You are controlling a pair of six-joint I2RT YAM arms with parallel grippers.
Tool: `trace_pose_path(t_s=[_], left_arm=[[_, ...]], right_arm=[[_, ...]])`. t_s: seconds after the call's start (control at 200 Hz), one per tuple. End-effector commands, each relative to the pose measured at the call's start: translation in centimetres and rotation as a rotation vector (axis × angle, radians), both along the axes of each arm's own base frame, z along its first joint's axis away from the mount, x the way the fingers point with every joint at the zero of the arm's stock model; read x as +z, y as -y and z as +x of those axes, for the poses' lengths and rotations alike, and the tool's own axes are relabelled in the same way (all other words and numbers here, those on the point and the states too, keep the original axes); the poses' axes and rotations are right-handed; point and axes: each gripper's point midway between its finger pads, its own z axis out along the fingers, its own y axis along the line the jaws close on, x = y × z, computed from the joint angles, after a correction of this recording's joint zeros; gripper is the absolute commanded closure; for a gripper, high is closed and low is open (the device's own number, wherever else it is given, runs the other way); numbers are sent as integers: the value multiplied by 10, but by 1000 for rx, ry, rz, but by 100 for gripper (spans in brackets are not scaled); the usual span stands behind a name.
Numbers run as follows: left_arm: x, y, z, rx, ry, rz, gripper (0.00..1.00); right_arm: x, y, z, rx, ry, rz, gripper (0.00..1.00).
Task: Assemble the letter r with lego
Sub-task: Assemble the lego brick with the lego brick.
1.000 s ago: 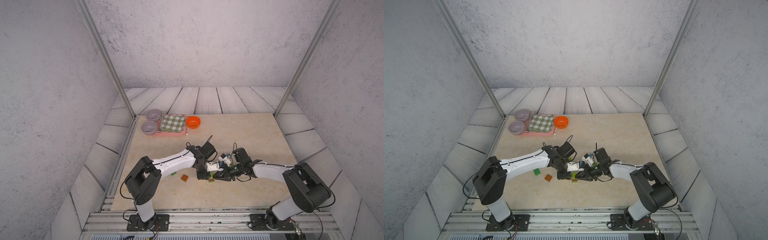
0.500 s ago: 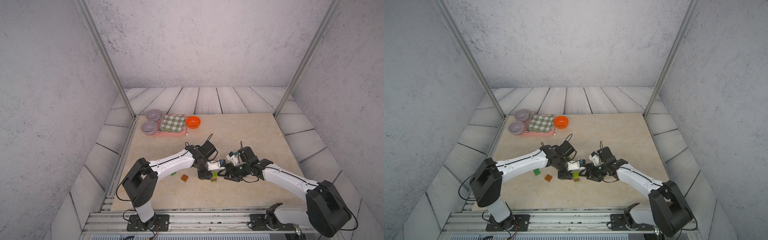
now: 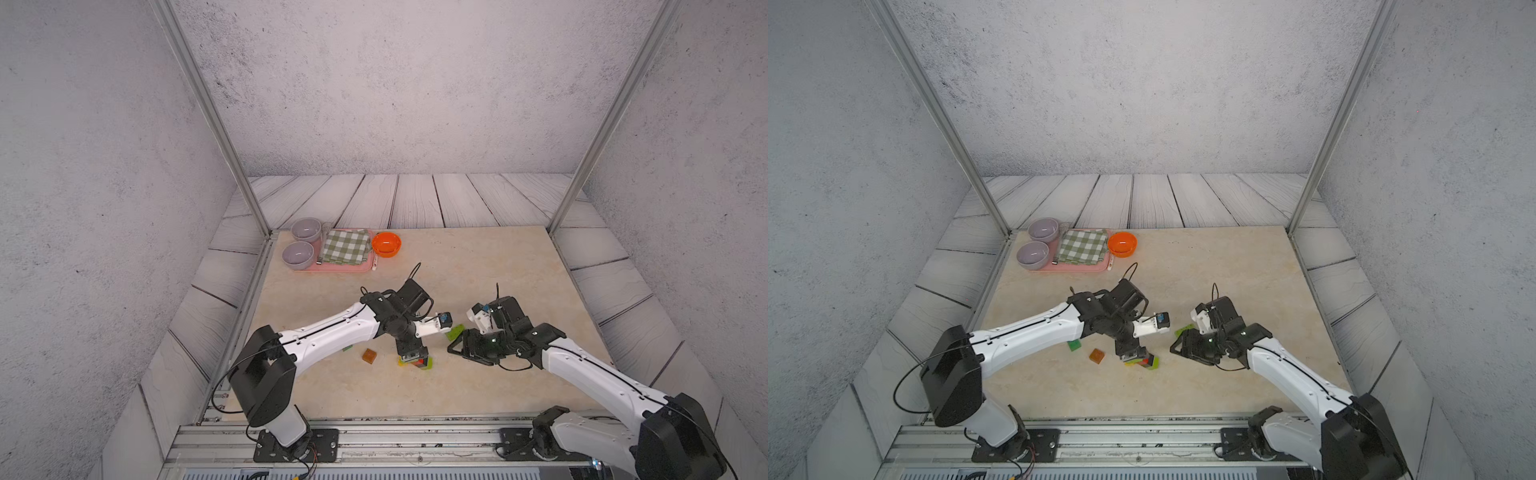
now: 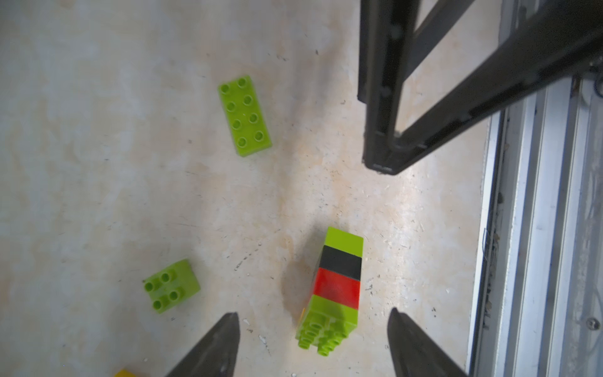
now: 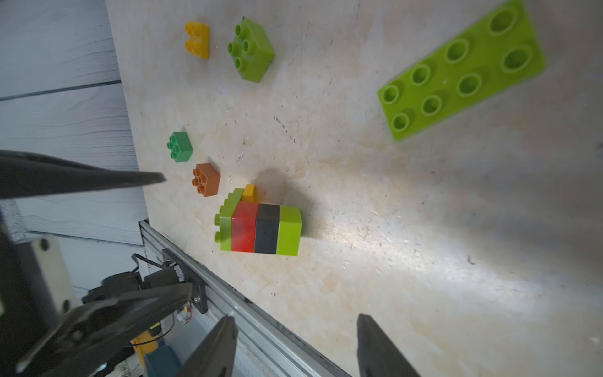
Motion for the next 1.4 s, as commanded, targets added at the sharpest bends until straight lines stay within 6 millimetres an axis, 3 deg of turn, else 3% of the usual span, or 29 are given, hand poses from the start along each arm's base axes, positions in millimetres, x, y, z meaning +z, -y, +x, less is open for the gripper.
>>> trace_pose_path(t_s=[0.0,0.105,0.225,0.415,0.45,0.585,0.896,1.186,1.391], left_arm=[[42,-2,22,213,85,-154,16],[62,-16,31,406,95,-263,0],[69,-44,43,705,66,-381,2],[40,-91,31,1078,-147,-458,0],[34,-95,26,1111,-184,-477,9],[18,-100,13,1164,-297,-590,12],[10,-100,7,1157,-363,-603,14],[4,-99,8,1154,-375,-598,15],[4,-102,10,1162,-368,-601,15]], right_arm=[[7,14,7,21,80,-113,37],[13,14,11,-6,108,-141,33],[18,4,13,-67,119,-157,25],[16,-30,10,-88,86,-161,12],[14,-37,10,-94,75,-155,11],[1,-54,9,-133,7,-138,0],[-40,-94,10,-145,-139,34,1],[-49,-104,8,-126,-169,78,1],[-35,-104,9,-119,-139,99,1]])
